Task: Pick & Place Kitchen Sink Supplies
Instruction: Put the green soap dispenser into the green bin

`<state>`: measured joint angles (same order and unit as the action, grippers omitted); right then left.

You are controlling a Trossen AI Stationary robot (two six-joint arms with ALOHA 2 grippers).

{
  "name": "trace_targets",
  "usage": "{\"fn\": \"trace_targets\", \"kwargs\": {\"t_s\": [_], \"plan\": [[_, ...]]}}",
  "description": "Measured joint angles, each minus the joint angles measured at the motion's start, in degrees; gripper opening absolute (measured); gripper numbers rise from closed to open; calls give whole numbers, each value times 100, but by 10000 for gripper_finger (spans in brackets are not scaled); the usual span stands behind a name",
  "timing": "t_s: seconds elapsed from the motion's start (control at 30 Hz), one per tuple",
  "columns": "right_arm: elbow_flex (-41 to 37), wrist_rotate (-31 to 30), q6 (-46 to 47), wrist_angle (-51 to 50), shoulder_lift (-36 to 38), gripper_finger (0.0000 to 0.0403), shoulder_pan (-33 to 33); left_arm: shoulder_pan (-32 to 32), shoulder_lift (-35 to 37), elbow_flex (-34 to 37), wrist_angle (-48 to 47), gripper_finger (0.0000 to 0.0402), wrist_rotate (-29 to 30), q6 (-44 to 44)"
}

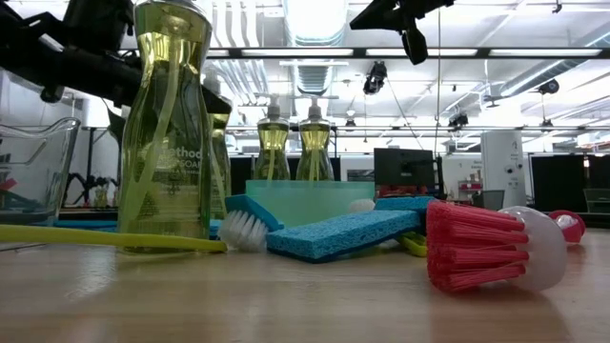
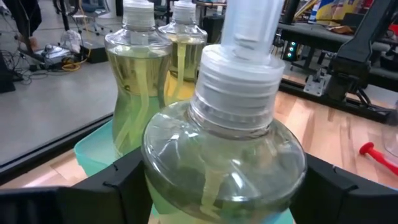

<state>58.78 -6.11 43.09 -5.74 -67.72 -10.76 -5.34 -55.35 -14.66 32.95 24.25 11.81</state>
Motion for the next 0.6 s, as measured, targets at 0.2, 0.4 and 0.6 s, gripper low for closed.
{"fn": "trace_targets", "kwargs": {"t_s": [0.2,0.4,0.6], "plan": [[0,0,0,9,0,9,0,0,20,0,-10,260,0,116],[0,0,-1,11,0,9,0,4,290,-34,-31,261,-31,135],[0,-2,-2,20,0,9,0,2,613,-503,-599,261,-22,-514]]}}
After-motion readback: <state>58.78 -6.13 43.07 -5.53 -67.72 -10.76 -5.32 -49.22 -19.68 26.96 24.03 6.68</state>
